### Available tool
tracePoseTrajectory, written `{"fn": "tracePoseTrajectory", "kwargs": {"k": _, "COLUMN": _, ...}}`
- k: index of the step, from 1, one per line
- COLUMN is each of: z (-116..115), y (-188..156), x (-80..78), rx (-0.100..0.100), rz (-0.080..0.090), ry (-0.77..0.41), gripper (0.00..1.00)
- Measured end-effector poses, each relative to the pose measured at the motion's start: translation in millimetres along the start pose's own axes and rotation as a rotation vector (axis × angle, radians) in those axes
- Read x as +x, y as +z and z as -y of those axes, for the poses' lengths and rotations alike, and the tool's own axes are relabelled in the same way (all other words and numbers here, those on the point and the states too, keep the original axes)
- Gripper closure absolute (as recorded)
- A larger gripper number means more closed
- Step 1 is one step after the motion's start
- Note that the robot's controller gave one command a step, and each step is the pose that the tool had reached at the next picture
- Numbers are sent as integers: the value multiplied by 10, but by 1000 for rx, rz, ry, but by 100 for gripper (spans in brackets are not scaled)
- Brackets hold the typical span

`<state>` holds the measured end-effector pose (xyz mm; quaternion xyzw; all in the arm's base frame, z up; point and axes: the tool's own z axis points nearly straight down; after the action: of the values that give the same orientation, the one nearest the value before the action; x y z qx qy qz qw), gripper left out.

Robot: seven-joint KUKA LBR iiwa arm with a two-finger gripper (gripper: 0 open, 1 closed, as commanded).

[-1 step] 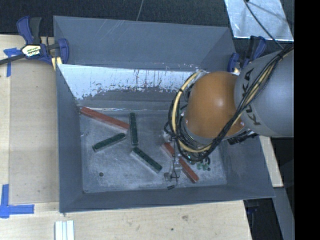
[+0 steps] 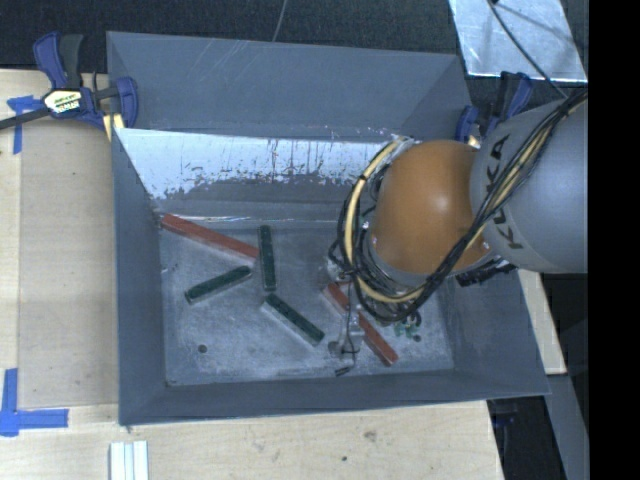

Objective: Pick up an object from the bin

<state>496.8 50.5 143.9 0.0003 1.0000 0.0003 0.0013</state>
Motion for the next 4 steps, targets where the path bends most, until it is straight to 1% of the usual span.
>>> {"fn": "tracePoseTrajectory", "kwargs": {"k": 1, "z": 212, "y": 391, "x": -238, "rx": -1, "rz": 5, "ry": 110, "gripper": 0}}
{"fn": "tracePoseTrajectory", "kwargs": {"k": 2, "z": 161, "y": 545, "x": -132, "rx": 2, "rz": -4, "ry": 273, "gripper": 0}}
{"fn": "tracePoseTrajectory", "kwargs": {"k": 3, "z": 695, "y": 706, "x": -156, "rx": 1, "rz": 14, "ry": 378, "gripper": 100}}
{"fn": "tracePoseTrajectory", "kwargs": {"k": 4, "z": 695, "y": 706, "x": -156, "rx": 1, "rz": 14, "ry": 378, "gripper": 100}}
